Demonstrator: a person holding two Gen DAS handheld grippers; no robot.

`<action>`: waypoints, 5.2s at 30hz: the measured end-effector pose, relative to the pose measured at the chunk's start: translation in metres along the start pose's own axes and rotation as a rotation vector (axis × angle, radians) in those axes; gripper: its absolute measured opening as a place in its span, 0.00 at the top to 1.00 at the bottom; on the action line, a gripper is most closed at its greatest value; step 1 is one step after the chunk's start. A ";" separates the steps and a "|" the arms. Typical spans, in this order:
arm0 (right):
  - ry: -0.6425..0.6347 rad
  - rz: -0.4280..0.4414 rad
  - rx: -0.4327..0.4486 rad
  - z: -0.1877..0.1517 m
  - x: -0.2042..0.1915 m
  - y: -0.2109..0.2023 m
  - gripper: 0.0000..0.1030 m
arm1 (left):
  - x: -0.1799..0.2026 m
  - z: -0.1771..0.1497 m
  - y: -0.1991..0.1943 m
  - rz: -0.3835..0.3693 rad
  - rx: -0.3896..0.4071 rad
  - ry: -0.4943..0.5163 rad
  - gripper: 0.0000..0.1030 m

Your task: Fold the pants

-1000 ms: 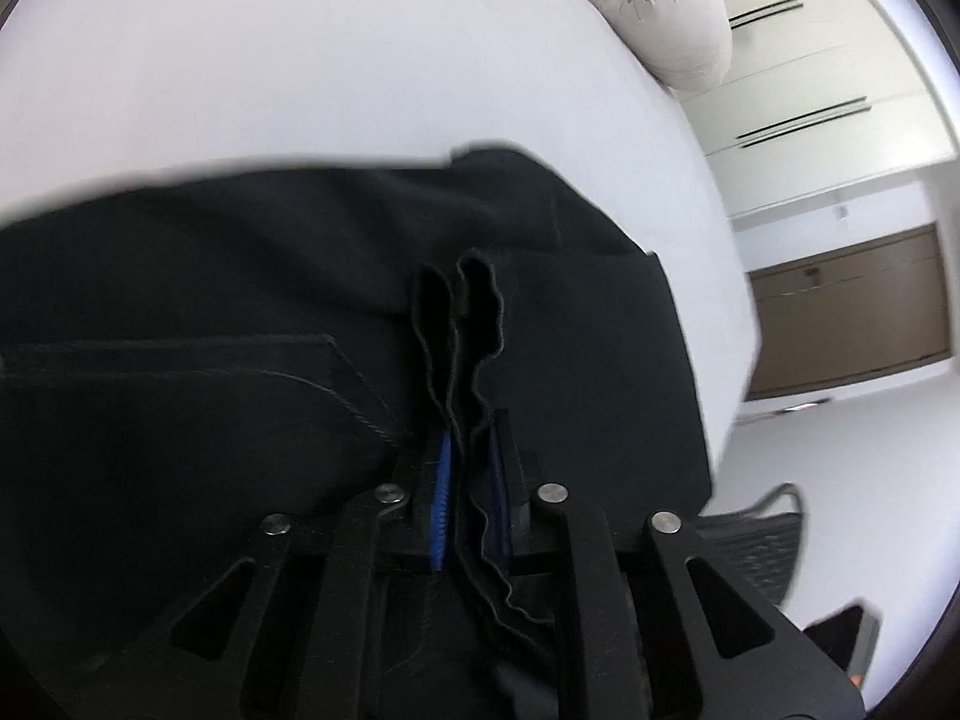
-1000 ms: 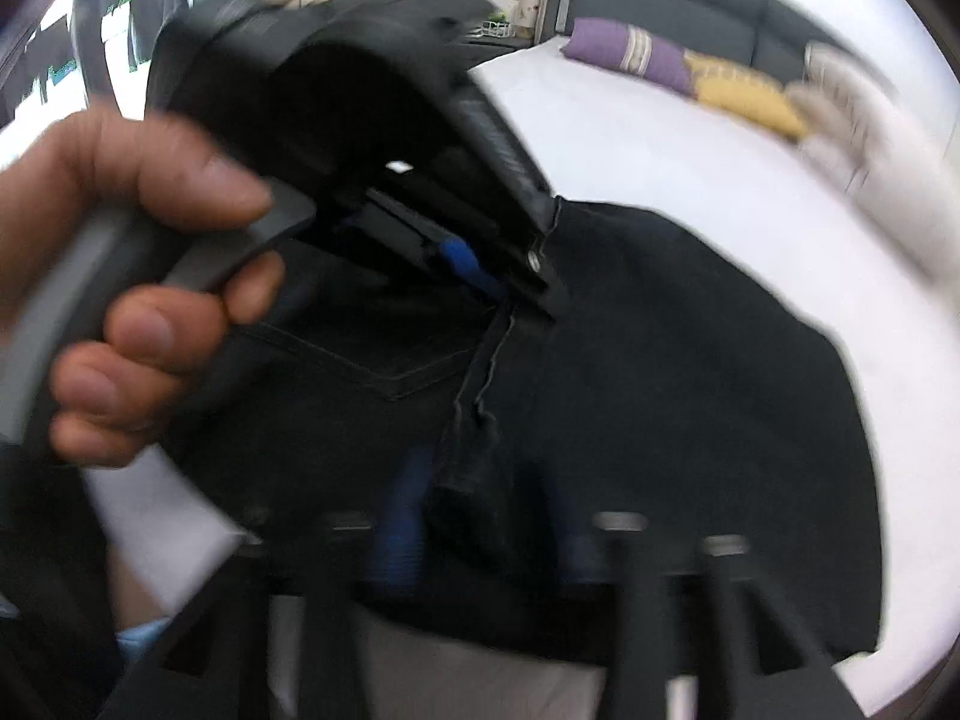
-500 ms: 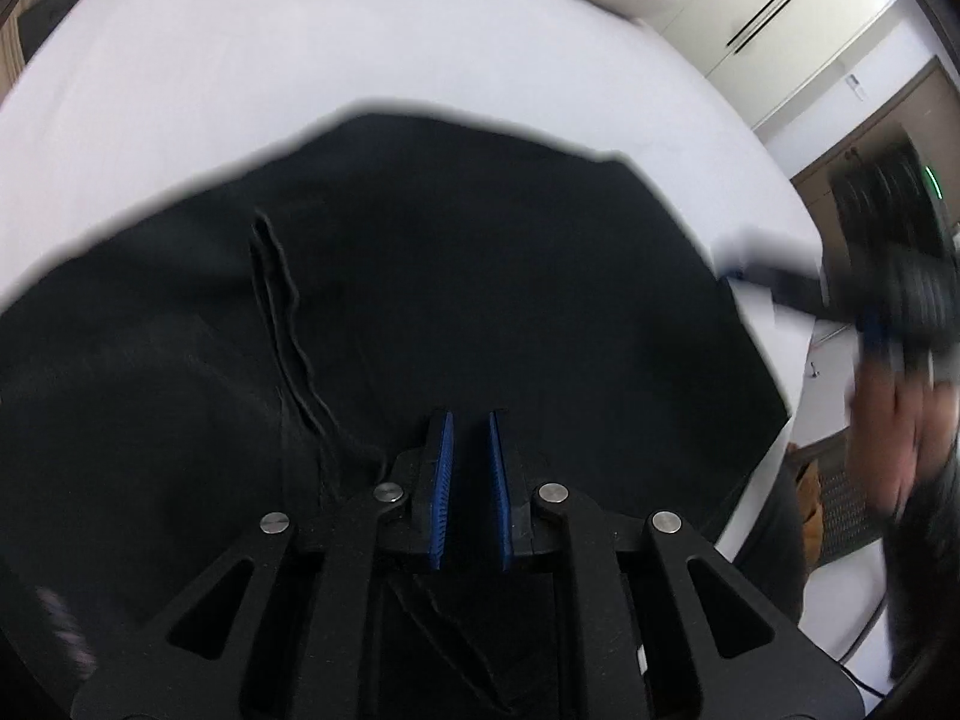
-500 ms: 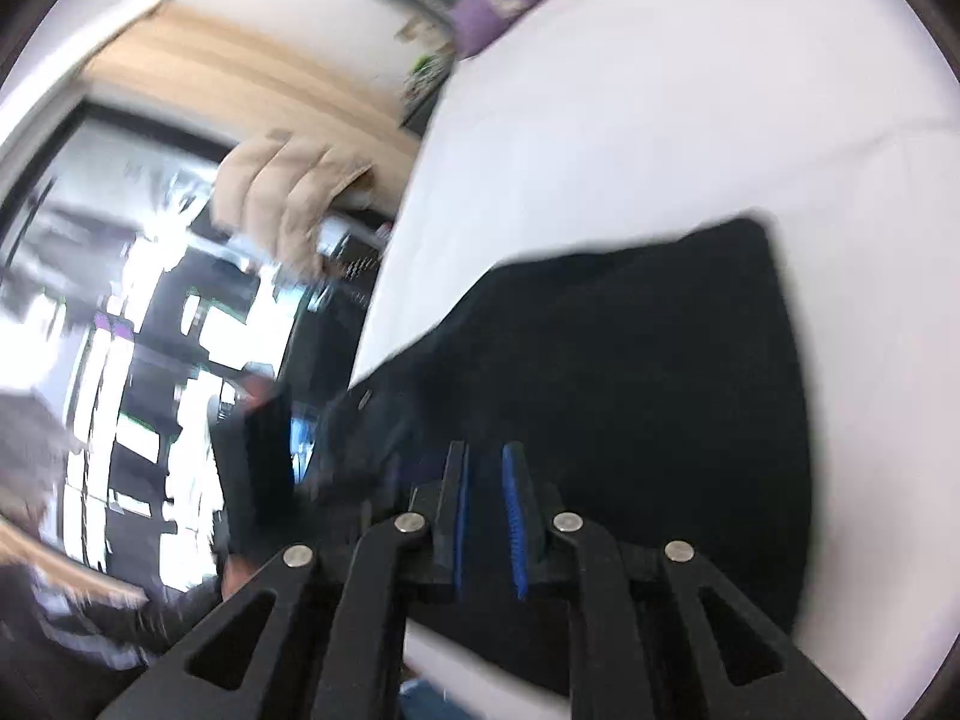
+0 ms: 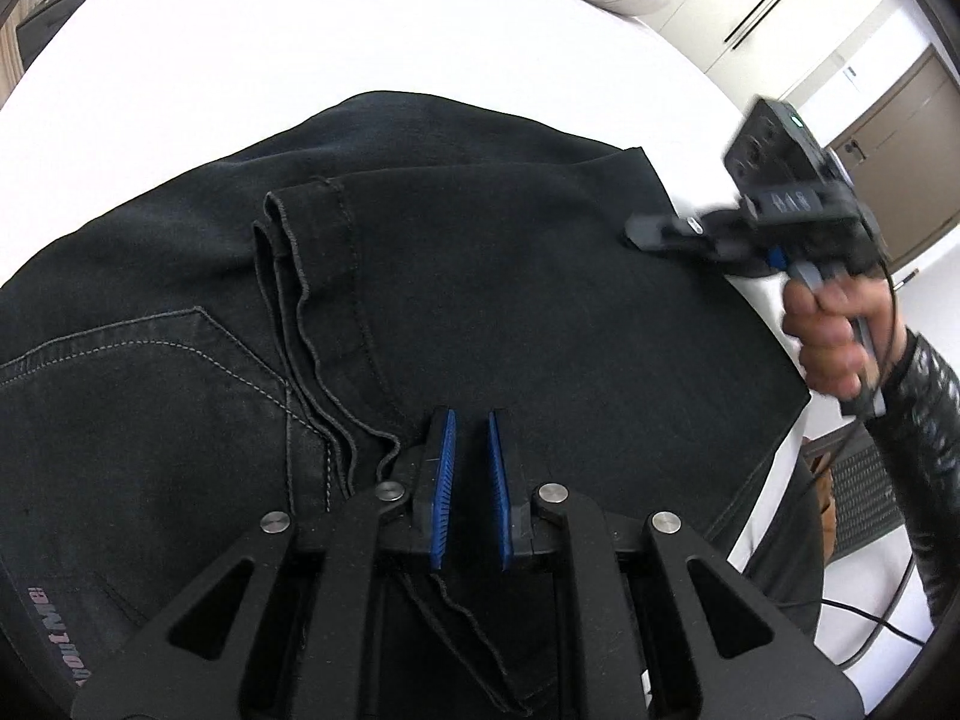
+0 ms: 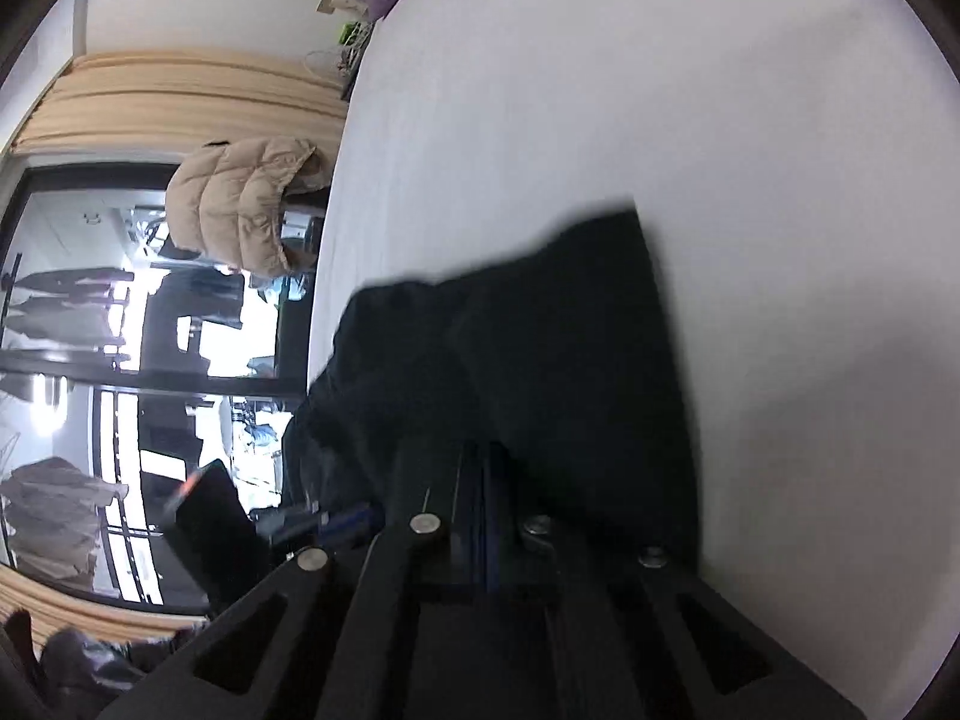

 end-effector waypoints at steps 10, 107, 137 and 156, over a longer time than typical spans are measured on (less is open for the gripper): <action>-0.010 -0.004 -0.032 -0.090 -0.006 -0.023 0.98 | 0.002 -0.025 -0.008 -0.004 0.018 -0.008 0.89; -0.050 -0.118 -0.042 -0.046 -0.063 0.132 1.00 | -0.196 -0.118 -0.166 -0.253 0.428 -0.796 0.89; -0.266 0.022 -0.016 -0.030 -0.125 0.023 0.30 | 0.069 0.004 -0.046 0.098 0.200 0.184 0.89; -0.228 -0.167 0.071 -0.018 -0.085 -0.036 0.84 | 0.128 0.012 -0.028 0.121 0.181 0.392 0.89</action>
Point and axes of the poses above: each gripper's, at about its wrist camera, not at the fingertips, and y roughly the way its jaws point, x to its right, z to its top, the point moved 5 cm from there along y, roughly the way its jaws point, and after that the axes turned 9 degrees about z, right-handed, at the moved point
